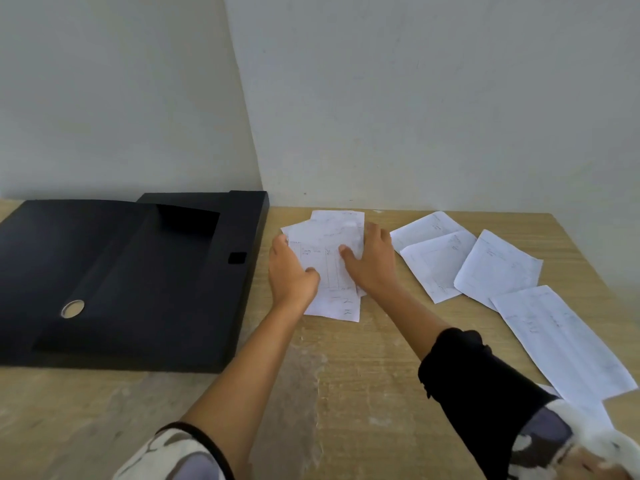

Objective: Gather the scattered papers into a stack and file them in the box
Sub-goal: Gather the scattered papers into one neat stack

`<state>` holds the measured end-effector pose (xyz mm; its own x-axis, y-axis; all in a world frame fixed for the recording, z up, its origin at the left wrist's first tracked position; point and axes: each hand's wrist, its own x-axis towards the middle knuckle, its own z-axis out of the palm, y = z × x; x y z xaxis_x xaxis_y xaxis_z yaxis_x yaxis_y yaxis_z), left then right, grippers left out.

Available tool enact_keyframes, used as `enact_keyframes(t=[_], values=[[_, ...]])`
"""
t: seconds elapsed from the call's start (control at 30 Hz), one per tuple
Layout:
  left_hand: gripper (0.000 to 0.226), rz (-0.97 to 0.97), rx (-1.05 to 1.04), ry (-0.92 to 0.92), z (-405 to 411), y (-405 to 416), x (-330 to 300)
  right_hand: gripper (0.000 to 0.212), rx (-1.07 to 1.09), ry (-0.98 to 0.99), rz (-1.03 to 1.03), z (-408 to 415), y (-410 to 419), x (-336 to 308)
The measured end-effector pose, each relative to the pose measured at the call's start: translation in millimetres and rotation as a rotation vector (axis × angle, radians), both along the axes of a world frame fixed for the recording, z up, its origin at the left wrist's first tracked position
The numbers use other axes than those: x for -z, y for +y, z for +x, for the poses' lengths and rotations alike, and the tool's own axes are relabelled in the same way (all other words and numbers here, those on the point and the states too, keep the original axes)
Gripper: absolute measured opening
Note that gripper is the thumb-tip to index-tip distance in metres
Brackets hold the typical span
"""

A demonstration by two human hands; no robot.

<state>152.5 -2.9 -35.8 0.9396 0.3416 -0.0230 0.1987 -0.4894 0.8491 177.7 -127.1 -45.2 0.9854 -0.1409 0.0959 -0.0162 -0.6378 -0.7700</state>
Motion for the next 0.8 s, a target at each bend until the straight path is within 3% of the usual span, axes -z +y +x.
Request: enact_keyframes(t=[0.17, 0.37, 0.47, 0.53, 0.63, 0.7, 0.8], values=[[0.055, -0.203, -0.079, 0.115, 2.5, -1.7, -1.6, 0.047, -0.014, 0.136, 0.235, -0.6, -3.6, -6.1], [0.029, -0.257, 0.076, 0.166, -5.0, -6.2, -2.2, 0.045, -0.046, 0.141, 0.229, -7.2, -21.7, -9.6], [0.03, -0.253, 0.136, 0.16, -8.1, -13.6, -5.4, 0.034, -0.008, 0.02, 0.064, -10.3, -43.3, -11.8], [0.031, -0.243, 0.124, 0.155, -10.0, -17.5, -6.4, 0.035, 0.068, -0.025, -0.159, -12.0, -66.9, -7.7], [0.028, -0.199, 0.089, 0.144, -15.4, -19.2, -5.1, 0.048, -0.015, 0.159, -0.609, -14.4, -97.5, 4.1], [0.022, -0.165, 0.078, 0.139, -20.1, -16.9, -2.4, 0.05, -0.081, 0.245, -0.646, -12.1, -103.4, 7.8], [0.017, -0.137, 0.049, 0.119, -24.8, -10.3, -0.5, 0.048, -0.163, 0.224, -0.533, -10.8, -97.6, 4.5]])
